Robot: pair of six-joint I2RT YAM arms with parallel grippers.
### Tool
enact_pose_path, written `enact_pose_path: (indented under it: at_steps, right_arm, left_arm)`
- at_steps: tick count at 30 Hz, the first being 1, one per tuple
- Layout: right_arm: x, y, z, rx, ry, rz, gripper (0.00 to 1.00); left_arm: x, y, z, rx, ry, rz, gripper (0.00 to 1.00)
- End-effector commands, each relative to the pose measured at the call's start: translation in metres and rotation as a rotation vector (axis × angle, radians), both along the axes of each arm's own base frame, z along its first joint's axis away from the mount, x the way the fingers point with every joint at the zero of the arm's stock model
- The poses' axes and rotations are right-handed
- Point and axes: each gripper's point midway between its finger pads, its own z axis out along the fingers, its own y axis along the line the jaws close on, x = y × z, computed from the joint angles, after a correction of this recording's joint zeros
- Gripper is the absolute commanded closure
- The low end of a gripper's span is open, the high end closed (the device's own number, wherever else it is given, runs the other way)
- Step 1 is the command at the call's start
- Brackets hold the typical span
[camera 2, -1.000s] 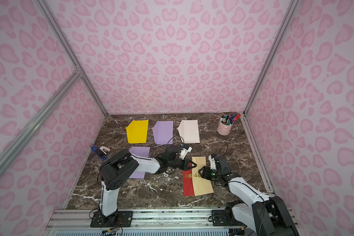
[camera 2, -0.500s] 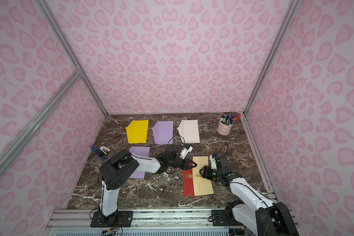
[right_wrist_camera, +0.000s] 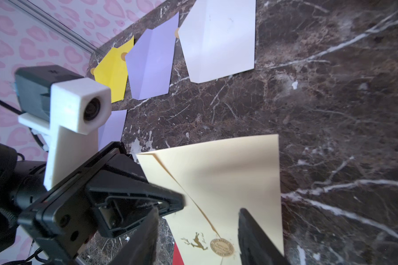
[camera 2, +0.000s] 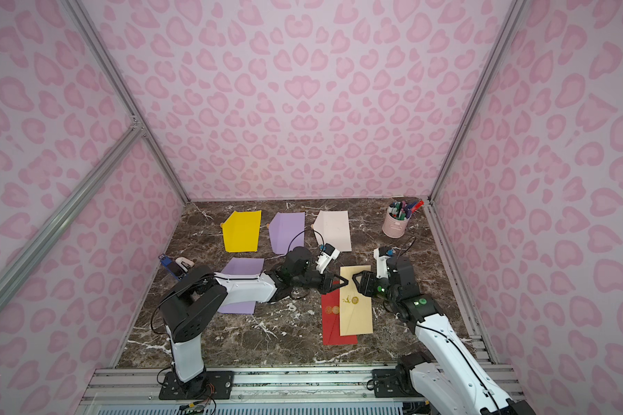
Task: Open the envelope
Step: Pick up the envelope from the envelope.
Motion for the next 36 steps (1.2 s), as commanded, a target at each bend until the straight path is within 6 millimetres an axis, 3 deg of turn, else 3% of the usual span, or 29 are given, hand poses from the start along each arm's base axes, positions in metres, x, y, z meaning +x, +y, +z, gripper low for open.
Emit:
enact_pose_path:
  at_steps: [1,8,21,29,36]
  right_arm:
    - [0.008,0.000,0.025,-0.001,-0.076,0.000,0.43]
    - [0.026,0.011,0.060,0.028,-0.162,0.029,0.42]
    - [0.066,0.053,0.078,0.068,-0.188,0.136,0.42]
    - [0.079,0.101,0.091,0.150,-0.229,0.351,0.42]
    - [0.057,0.134,0.100,0.296,-0.347,0.638,0.43]
  left_arm:
    - [0.006,0.014,0.016,0.000,-0.066,-0.007,0.96]
    - [0.028,0.080,0.048,0.014,-0.147,0.096,0.96]
    - [0.037,0.191,0.111,-0.001,-0.330,0.349,0.95]
    - [0.027,0.213,0.142,-0.056,-0.358,0.387,0.96]
    - [0.026,0.228,0.142,-0.077,-0.282,0.399,0.96]
